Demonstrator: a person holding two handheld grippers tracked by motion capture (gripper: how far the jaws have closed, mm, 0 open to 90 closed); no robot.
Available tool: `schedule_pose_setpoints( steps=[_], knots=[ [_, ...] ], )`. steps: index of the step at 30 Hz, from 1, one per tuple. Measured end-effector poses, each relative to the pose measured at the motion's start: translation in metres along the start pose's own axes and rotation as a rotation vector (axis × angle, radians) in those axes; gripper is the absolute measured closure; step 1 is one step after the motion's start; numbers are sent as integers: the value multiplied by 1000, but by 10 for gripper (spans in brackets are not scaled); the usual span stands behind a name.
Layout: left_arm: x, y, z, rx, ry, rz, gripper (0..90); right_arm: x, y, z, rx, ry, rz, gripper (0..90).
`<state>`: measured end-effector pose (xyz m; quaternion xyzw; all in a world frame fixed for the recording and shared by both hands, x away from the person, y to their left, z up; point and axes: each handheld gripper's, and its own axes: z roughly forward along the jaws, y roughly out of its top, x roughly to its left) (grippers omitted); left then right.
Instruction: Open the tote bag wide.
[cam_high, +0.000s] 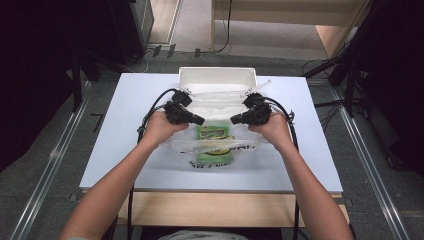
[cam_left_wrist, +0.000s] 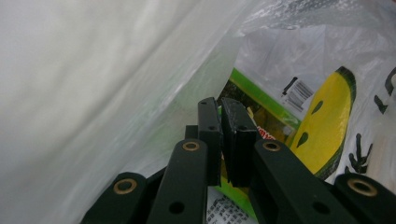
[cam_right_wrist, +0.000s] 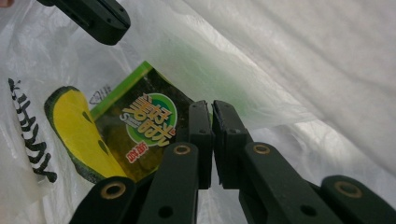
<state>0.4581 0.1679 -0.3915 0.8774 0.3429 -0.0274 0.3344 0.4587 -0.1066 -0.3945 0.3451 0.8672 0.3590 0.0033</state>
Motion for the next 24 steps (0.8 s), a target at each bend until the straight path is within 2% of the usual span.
schedule_pose_setpoints(
  steps=[4,9,12,14,19,24],
  knots=[
    [5,-8,5,8,7,-16,876,-1,-5,5,-7,12,14,880],
    [10,-17,10,21,12,-19,876,-4,-11,13,14,12,26,880],
    [11,-22,12,24,19,-22,876,-5,-15,16,-6,14,30,880],
    [12,-25,13,26,16,-25,876,-5,-17,19,-1,19,35,880],
    [16,-35,16,41,23,-39,875,-5,-23,26,20,8,35,880],
    [17,-42,17,34,26,-42,873,-6,-28,30,8,-1,38,880]
  ],
)
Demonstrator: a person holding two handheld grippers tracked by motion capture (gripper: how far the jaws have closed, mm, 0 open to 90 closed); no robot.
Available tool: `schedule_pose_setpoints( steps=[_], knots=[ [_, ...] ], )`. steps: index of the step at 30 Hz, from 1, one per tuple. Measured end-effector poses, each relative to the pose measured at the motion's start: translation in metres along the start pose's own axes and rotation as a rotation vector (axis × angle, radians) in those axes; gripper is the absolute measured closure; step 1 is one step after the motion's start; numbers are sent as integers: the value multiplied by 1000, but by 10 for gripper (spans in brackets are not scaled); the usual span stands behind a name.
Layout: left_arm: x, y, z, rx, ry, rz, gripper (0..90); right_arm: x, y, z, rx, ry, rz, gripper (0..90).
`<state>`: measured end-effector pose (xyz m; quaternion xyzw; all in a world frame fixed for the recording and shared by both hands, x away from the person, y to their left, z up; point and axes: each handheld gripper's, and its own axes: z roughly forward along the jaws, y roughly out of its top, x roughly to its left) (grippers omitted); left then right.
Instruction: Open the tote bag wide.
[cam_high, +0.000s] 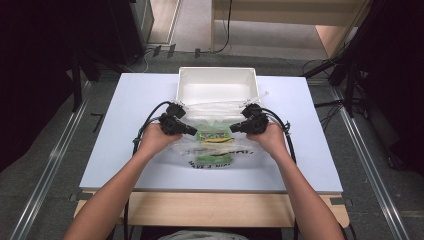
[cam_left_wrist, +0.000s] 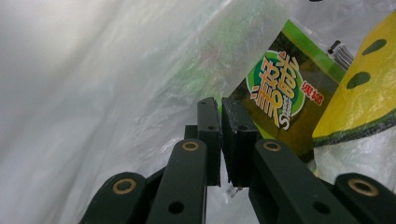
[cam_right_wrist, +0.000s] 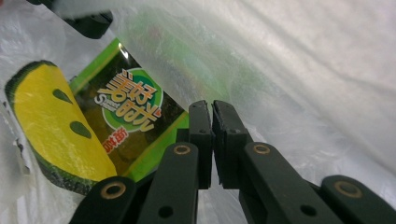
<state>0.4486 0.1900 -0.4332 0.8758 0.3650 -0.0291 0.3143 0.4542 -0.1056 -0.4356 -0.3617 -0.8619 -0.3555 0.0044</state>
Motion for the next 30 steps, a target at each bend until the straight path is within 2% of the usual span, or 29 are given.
schedule_pose_setpoints(
  steps=[6,13,16,24,27,30],
  knots=[
    [4,-8,6,20,12,-8,869,-4,-7,7,12,-1,19,880],
    [11,-14,10,14,19,-31,859,-9,-17,12,13,-6,35,880],
    [14,-16,10,-4,15,-47,861,-11,-20,14,15,-12,36,880],
    [19,-16,9,-39,67,-72,863,-17,-28,14,18,-16,60,882],
    [20,-17,7,-47,113,-77,863,-19,-29,11,16,-53,59,883],
    [24,-20,4,-59,122,-94,864,-22,-34,6,12,-76,71,885]
  ],
)
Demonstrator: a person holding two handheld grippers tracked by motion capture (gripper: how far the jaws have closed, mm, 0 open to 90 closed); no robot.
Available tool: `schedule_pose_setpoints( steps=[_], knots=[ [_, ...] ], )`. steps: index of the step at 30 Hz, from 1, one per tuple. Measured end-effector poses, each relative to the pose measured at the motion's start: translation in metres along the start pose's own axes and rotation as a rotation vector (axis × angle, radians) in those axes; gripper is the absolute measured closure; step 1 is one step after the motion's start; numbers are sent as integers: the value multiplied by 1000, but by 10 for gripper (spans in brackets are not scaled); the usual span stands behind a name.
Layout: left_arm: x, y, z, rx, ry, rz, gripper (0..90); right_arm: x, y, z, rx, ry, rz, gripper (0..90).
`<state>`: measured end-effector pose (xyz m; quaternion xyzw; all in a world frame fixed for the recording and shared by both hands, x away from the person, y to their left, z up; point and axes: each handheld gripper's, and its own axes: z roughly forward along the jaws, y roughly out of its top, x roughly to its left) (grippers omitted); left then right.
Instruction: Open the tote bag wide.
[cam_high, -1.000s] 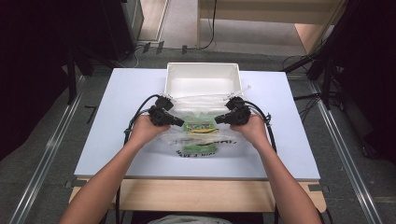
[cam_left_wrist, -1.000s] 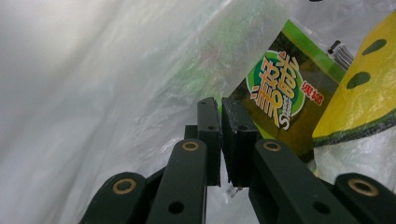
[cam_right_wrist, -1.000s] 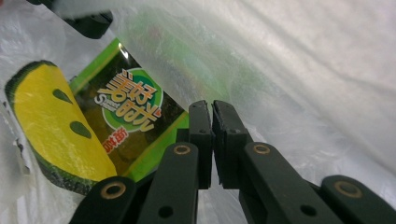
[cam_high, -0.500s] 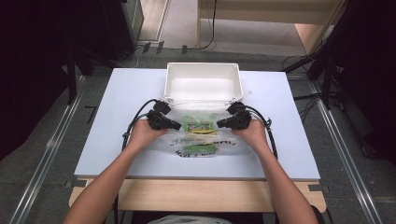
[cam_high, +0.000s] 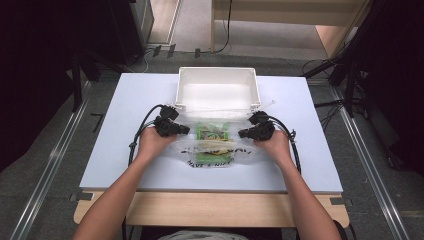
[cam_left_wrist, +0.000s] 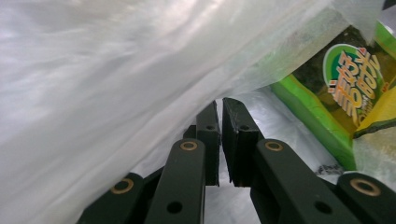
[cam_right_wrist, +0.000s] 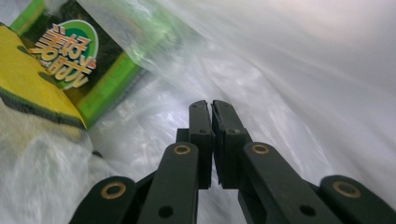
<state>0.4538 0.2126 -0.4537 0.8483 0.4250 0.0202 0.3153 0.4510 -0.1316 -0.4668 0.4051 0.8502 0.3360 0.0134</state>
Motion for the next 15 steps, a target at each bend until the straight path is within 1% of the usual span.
schedule_pose_setpoints(
  steps=[2,6,7,8,10,11,13,15],
  knots=[
    [3,-2,-1,-9,7,-15,868,-3,-3,-3,-1,-14,11,886],
    [7,-5,-6,-16,36,-32,883,-9,-9,-10,-1,-44,31,891],
    [11,-7,-8,-16,36,-43,889,-11,-11,-12,-3,-45,38,895],
    [11,-7,-8,-16,36,-43,899,-15,-15,-16,-12,-51,67,895],
    [13,-9,-11,-7,42,-52,900,-17,-17,-17,-16,-51,74,896],
    [14,-11,-12,-14,41,-63,900,-19,-18,-19,-20,-52,83,900],
    [16,-15,-15,-20,33,-77,900,-21,-22,-22,-20,-62,97,900],
    [18,-17,-18,-12,32,-85,900,-23,-26,-25,-22,-64,111,900]
  ],
)
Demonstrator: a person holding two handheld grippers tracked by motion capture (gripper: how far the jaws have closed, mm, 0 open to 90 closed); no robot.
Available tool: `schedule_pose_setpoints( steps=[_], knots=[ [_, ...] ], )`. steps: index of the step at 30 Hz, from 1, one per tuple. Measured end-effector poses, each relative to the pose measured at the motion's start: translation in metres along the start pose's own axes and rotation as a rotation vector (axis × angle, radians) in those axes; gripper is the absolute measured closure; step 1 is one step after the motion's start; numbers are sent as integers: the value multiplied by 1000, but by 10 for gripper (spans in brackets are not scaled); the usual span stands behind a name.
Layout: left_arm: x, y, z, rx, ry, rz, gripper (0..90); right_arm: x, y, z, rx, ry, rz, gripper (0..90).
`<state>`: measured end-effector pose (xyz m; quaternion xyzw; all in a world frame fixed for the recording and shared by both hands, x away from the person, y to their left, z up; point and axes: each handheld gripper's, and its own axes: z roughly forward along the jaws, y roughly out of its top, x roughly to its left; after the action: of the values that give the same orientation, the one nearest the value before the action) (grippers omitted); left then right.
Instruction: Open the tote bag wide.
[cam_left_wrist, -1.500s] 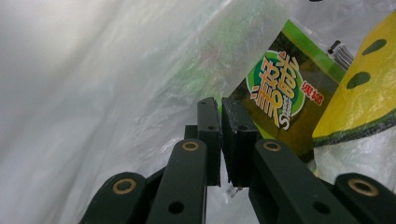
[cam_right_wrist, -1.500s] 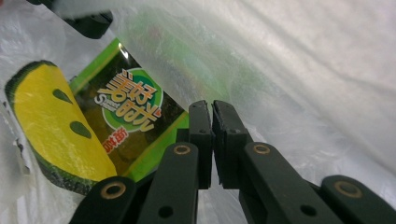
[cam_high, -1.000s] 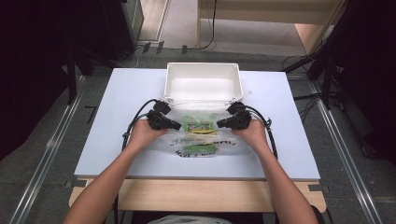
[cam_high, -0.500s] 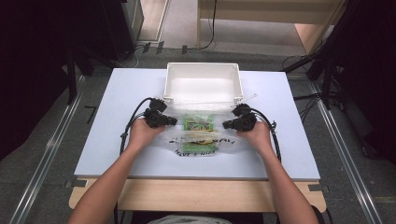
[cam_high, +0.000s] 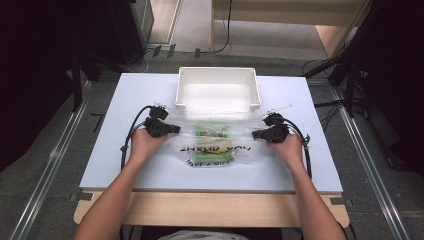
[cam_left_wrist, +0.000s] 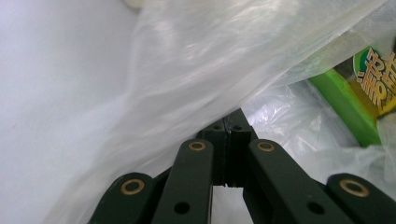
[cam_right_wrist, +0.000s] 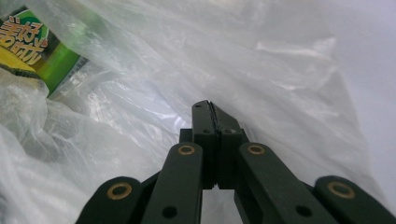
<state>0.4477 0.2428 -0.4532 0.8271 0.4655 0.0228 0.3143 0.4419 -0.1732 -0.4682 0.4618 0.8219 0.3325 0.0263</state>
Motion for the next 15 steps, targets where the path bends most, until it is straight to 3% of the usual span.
schedule_pose_setpoints(
  steps=[7,10,15],
  knots=[
    [7,-9,-12,20,29,-33,900,-7,-10,-12,10,-56,33,900],
    [13,-14,-16,12,17,-58,900,-11,-18,-20,17,-86,50,900],
    [18,-19,-21,9,15,-84,900,-21,-31,-31,2,-89,72,900]
  ],
)
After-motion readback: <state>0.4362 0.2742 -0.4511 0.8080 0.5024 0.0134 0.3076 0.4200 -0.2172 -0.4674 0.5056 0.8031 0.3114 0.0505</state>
